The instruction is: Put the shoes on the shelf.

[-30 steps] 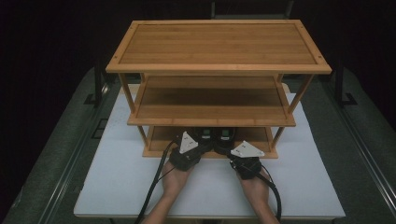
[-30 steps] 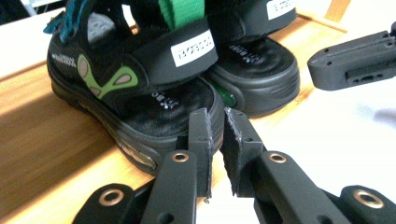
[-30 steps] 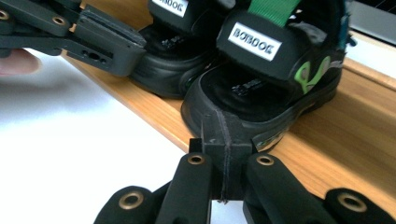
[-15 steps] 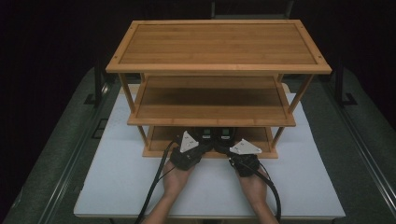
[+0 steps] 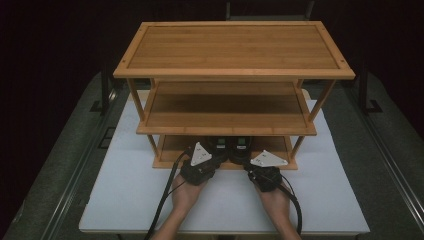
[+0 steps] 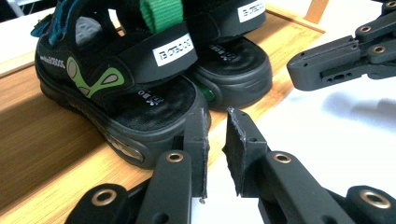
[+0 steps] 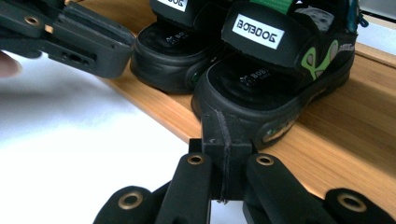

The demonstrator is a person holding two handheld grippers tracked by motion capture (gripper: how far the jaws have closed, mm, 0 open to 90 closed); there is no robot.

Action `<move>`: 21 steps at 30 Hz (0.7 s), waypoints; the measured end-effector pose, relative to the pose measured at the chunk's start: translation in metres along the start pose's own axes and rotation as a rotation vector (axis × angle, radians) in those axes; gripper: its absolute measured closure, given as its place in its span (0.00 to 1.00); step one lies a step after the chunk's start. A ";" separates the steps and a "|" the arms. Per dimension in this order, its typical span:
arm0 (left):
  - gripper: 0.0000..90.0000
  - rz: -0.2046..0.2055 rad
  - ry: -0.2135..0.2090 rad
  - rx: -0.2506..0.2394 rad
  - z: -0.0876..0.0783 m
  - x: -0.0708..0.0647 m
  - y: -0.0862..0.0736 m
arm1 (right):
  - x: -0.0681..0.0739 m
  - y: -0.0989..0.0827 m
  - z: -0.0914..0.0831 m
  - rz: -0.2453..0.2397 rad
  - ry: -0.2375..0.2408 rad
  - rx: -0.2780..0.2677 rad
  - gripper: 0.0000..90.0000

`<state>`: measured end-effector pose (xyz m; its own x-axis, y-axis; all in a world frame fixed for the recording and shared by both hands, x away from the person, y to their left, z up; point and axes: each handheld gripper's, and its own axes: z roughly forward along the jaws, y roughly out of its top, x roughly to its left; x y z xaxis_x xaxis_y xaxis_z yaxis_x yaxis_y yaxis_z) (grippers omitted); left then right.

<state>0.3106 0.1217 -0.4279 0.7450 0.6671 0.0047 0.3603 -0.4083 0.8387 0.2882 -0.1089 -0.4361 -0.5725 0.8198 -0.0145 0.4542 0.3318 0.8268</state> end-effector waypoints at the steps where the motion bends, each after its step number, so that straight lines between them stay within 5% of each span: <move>1: 0.87 0.006 -0.002 0.000 -0.001 0.000 0.000 | -0.001 -0.001 -0.001 -0.001 0.012 0.000 1.00; 21: 0.82 -0.006 -0.078 0.007 -0.020 -0.005 -0.007 | -0.019 -0.012 -0.034 0.057 0.125 0.003 0.90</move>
<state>0.2931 0.1331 -0.4226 0.7838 0.6195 -0.0432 0.3692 -0.4090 0.8345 0.2703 -0.1443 -0.4269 -0.6259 0.7731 0.1028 0.4905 0.2878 0.8225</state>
